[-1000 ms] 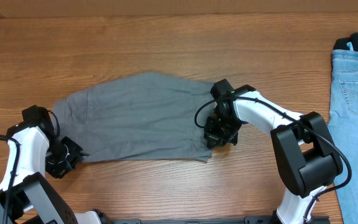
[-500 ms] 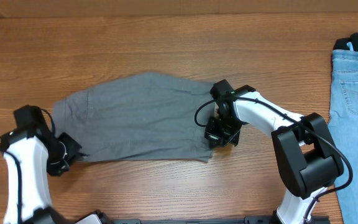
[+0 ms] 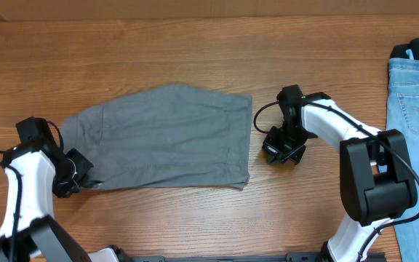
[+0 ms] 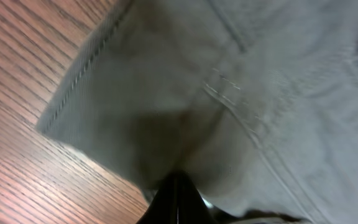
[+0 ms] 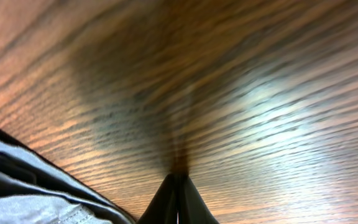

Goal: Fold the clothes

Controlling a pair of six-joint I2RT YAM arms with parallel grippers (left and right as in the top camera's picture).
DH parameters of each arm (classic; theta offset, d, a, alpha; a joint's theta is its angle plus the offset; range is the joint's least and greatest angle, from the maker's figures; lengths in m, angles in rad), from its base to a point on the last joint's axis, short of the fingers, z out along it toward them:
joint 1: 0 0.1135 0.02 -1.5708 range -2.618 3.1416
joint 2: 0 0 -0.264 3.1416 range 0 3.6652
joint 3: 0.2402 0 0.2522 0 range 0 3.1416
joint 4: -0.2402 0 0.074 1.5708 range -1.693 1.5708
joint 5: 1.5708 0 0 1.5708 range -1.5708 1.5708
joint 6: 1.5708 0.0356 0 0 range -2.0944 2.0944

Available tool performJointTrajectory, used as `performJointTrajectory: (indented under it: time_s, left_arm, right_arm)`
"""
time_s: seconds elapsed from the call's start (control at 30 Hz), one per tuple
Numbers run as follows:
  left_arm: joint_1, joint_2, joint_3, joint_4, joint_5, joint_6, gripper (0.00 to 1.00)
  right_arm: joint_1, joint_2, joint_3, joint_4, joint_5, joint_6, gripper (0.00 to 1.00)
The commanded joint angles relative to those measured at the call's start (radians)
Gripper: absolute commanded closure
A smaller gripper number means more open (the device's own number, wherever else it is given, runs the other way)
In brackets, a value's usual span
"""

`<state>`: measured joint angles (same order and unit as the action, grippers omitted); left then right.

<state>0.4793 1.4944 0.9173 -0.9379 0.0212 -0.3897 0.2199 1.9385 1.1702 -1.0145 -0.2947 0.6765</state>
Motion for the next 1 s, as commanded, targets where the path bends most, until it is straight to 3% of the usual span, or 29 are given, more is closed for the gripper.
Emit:
performJointTrajectory:
  time_s: [0.0, 0.2, 0.4, 0.67, 0.97]
  left_arm:
    - [-0.001, 0.024, 0.015, -0.003, -0.1, -0.011, 0.96]
    - [-0.001, 0.023, 0.015, -0.003, -0.129, -0.022, 0.96]
    - [-0.002, 0.023, 0.015, -0.005, -0.123, -0.023, 0.96]
    - [-0.002, 0.023, 0.015, -0.007, -0.113, -0.023, 0.96]
    - [-0.002, 0.023, 0.015, 0.005, -0.114, -0.022, 0.96]
  right_arm:
    - [-0.008, -0.01, 0.004, 0.011, 0.095, -0.002, 0.96]
    - [0.02, -0.11, 0.062, 0.005, 0.091, -0.029, 0.96]
    - [0.138, -0.159, 0.077, 0.025, -0.003, -0.158, 0.96]
    - [0.291, -0.151, 0.07, 0.051, -0.074, -0.148, 0.96]
    - [0.318, -0.07, 0.009, 0.095, -0.12, -0.077, 0.95]
